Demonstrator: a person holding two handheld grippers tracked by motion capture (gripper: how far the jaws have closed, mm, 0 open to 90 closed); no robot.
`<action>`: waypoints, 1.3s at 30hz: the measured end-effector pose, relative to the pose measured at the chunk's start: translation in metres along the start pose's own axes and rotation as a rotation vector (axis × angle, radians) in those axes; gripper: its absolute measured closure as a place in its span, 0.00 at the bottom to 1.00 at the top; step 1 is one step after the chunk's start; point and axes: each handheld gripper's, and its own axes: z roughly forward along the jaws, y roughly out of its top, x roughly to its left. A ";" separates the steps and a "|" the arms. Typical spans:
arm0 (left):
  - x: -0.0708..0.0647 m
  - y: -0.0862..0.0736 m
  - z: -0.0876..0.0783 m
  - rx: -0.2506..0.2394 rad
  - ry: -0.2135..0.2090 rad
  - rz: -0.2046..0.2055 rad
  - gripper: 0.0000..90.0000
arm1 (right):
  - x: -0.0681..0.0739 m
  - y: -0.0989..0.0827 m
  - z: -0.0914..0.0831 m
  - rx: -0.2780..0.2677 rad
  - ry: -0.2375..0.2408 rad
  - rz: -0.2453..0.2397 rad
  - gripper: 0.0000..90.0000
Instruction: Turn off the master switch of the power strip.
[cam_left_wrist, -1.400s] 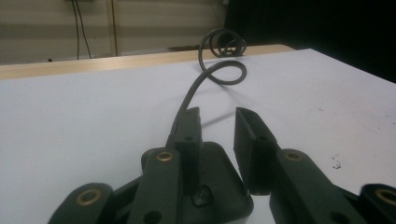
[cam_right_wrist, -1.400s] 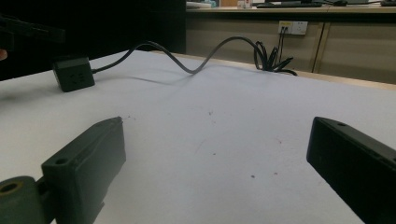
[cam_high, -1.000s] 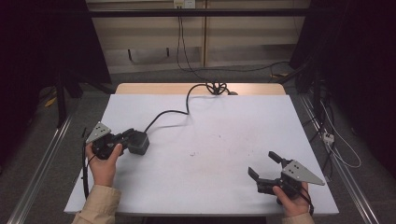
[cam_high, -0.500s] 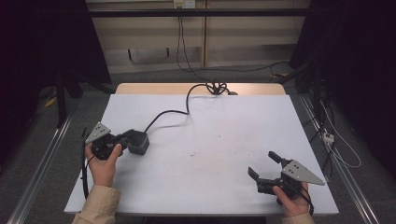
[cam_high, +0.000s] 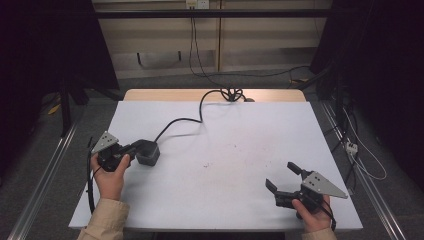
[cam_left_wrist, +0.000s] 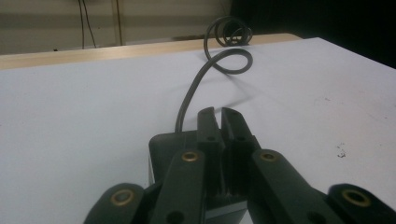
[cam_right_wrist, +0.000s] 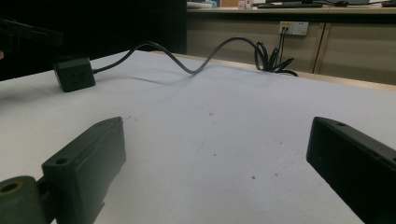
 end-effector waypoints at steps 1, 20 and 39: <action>0.000 0.000 0.000 0.001 -0.001 0.003 0.99 | 0.000 0.000 0.000 0.000 0.000 -0.001 0.05; -0.001 -0.002 0.001 0.047 0.007 0.016 1.00 | 0.000 0.000 0.000 -0.001 -0.001 0.001 0.05; 0.001 -0.006 0.003 0.062 0.018 0.008 1.00 | 0.000 0.000 0.000 -0.003 0.000 0.000 0.05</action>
